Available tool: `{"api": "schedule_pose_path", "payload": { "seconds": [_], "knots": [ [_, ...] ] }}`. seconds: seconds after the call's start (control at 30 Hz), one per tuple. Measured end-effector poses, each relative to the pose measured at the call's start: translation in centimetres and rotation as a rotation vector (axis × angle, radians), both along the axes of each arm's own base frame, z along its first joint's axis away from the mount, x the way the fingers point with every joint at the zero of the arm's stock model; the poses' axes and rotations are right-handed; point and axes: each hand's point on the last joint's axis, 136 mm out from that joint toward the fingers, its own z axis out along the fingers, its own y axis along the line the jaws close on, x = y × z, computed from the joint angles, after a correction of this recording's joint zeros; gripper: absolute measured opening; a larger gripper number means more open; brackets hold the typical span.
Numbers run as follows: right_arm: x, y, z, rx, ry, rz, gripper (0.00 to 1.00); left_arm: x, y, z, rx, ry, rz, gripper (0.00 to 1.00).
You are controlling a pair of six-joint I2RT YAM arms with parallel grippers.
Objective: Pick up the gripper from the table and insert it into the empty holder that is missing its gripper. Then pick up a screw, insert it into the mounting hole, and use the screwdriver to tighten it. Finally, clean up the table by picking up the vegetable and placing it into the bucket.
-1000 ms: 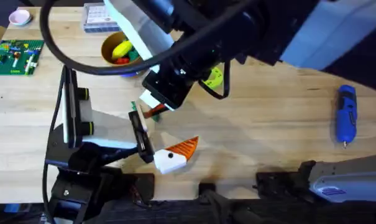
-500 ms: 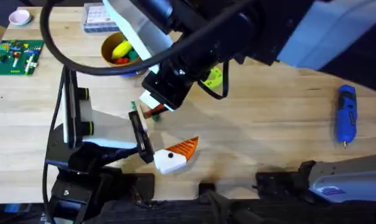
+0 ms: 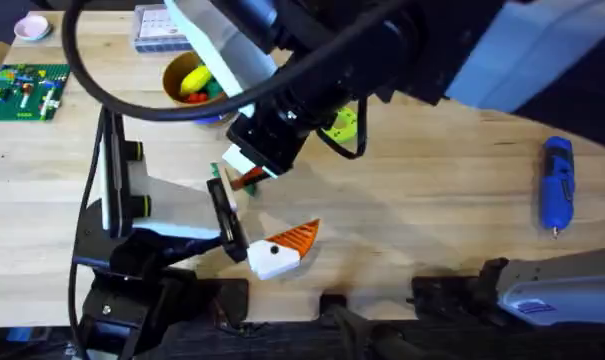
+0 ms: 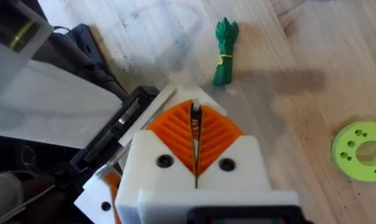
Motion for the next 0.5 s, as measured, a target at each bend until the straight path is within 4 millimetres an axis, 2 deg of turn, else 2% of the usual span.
{"api": "schedule_pose_path", "payload": {
  "seconds": [0.5],
  "knots": [
    [-0.3,-0.17,-0.16,-0.008,0.014,0.004,0.006,0.04,0.02,0.0,0.0,0.0,0.003,0.993]
  ]
}}
